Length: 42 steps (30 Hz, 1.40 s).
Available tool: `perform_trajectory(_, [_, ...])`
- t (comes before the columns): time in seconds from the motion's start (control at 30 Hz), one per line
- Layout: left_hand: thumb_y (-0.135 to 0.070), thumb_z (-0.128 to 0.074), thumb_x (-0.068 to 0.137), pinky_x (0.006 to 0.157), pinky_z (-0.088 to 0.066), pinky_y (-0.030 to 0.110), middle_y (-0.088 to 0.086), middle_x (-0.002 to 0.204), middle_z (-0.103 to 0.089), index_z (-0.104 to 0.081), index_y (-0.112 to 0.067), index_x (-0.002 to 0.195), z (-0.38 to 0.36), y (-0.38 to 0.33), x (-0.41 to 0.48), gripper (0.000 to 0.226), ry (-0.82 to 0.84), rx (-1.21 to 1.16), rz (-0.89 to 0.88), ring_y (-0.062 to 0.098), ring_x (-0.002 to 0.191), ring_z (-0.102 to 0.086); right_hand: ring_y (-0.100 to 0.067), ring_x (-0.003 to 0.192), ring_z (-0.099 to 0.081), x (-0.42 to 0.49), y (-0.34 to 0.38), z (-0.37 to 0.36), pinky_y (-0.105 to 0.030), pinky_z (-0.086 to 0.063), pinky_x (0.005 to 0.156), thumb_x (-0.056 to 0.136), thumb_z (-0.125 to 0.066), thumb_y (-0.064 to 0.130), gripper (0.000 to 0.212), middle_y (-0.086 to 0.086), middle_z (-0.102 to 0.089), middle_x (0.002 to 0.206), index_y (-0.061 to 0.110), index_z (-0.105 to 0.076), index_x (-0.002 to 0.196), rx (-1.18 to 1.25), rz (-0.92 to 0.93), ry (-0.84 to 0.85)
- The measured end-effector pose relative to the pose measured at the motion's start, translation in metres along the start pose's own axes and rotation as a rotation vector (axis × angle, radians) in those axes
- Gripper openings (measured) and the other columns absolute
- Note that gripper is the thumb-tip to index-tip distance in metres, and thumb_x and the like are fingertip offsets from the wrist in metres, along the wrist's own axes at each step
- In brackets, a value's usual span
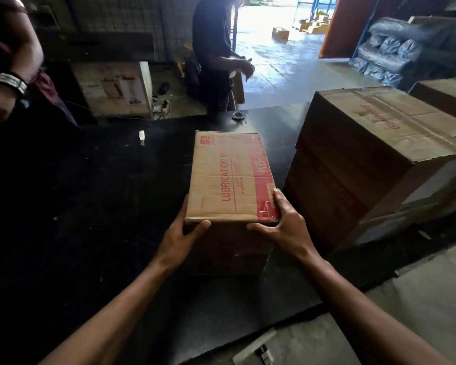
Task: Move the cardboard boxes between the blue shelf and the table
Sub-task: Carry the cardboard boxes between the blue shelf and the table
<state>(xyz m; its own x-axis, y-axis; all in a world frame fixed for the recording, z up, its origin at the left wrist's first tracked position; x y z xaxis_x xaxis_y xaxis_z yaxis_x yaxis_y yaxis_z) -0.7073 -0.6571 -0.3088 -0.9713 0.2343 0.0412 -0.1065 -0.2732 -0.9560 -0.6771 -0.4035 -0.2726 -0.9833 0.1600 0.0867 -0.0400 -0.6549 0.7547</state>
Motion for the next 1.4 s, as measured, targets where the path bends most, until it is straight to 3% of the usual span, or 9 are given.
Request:
perform_trajectory(0.13, [-0.065,-0.063,0.081,0.105,-0.038,0.022,-0.028,0.139,-0.047,-0.017,-0.049,0.152,0.004,-0.030,0.003,0.086,-0.041,0.110,-0.074,0.001,0.131,-0.046,-0.011,0.141,-0.037,-0.006,-0.015,0.003,-0.037,-0.033,0.118,0.054,-0.078,0.074,0.126,0.002,-0.036,0.157,0.019,-0.025,0.155,0.127,-0.045,0.037])
perform_trajectory(0.3, [-0.063,-0.068,0.077,0.122,-0.021,0.042,-0.016,0.162,-0.017,-0.017,-0.045,0.153,-0.014,-0.053,0.006,0.093,0.135,0.379,-0.187,0.004,0.148,-0.015,-0.004,0.131,-0.049,-0.043,-0.059,-0.009,-0.037,-0.042,0.112,0.060,-0.083,0.064,0.114,0.007,-0.047,0.149,0.026,-0.028,0.153,0.251,-0.175,0.172])
perform_trajectory(0.43, [-0.071,-0.065,0.074,0.121,-0.022,0.045,-0.017,0.160,-0.020,-0.024,-0.041,0.152,-0.036,-0.053,0.006,0.094,0.120,0.377,-0.211,0.003,0.148,-0.017,-0.006,0.130,-0.050,-0.051,-0.077,-0.006,-0.039,-0.045,0.109,0.061,-0.085,0.061,0.111,0.005,-0.049,0.147,0.026,-0.031,0.151,0.317,-0.205,0.158])
perform_trajectory(0.53, [-0.062,-0.071,0.074,0.120,-0.024,0.039,-0.017,0.160,-0.021,-0.027,-0.034,0.153,-0.044,-0.047,0.010,0.094,0.138,0.381,-0.181,0.002,0.145,-0.021,-0.008,0.132,-0.048,-0.051,-0.079,-0.001,-0.040,-0.046,0.107,0.063,-0.083,0.061,0.102,0.008,-0.046,0.147,0.035,-0.034,0.148,0.298,-0.188,0.129])
perform_trajectory(0.67, [-0.065,-0.073,0.072,0.120,-0.026,0.038,-0.018,0.159,-0.024,-0.028,-0.034,0.153,-0.037,-0.031,0.015,0.098,0.169,0.400,-0.131,0.002,0.144,-0.025,-0.011,0.139,-0.038,-0.049,-0.061,0.003,-0.043,-0.039,0.113,0.064,-0.080,0.063,0.101,0.005,-0.040,0.153,0.028,-0.037,0.149,0.231,-0.132,0.086])
perform_trajectory(0.93, [-0.064,-0.068,0.076,0.122,-0.021,0.034,-0.017,0.160,-0.022,-0.027,-0.031,0.153,-0.047,-0.022,0.021,0.093,0.270,0.433,-0.164,-0.001,0.146,-0.020,-0.006,0.143,-0.030,-0.031,-0.020,0.003,-0.029,-0.027,0.119,0.071,-0.084,0.046,0.103,0.005,-0.035,0.156,0.019,-0.030,0.153,0.146,0.016,-0.025])
perform_trajectory(1.2, [-0.094,-0.051,0.055,0.121,-0.021,0.036,-0.005,0.162,-0.023,-0.033,-0.025,0.152,0.022,0.039,0.022,0.121,0.075,0.401,0.162,0.010,0.147,-0.022,-0.003,0.140,-0.034,-0.036,-0.030,0.013,-0.028,-0.033,0.116,0.068,-0.087,0.036,0.100,0.007,-0.038,0.154,0.021,-0.033,0.151,0.057,0.054,-0.038])
perform_trajectory(1.3, [-0.089,-0.059,0.057,0.113,-0.035,0.036,0.002,0.158,-0.034,-0.025,-0.034,0.154,0.032,0.053,0.018,0.116,0.036,0.283,0.310,0.020,0.137,-0.042,-0.006,0.139,-0.037,-0.033,-0.036,0.015,-0.029,-0.033,0.116,0.067,-0.089,0.034,0.101,0.004,-0.040,0.153,0.018,-0.035,0.151,-0.040,0.057,-0.038])
perform_trajectory(1.4, [-0.064,-0.064,0.080,0.101,-0.041,0.027,0.005,0.147,-0.049,-0.023,-0.029,0.155,0.029,0.051,0.010,0.092,0.040,0.280,0.283,0.019,0.126,-0.053,-0.012,0.142,-0.034,-0.023,-0.045,0.015,-0.028,-0.026,0.119,0.067,-0.089,0.029,0.103,-0.001,-0.036,0.156,0.013,-0.033,0.152,-0.141,0.024,-0.009])
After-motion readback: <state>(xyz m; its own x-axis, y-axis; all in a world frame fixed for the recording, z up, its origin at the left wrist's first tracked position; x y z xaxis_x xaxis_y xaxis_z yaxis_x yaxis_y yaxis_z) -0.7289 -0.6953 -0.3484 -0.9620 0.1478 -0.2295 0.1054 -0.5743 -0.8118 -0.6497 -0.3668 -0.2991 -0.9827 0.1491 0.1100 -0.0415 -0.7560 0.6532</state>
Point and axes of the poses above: each hand's wrist, its own x-axis towards the middle knuckle, its own z-axis out of the back of the hand, y = z × x, the point moved 3 cm from there along x, towards the middle knuckle
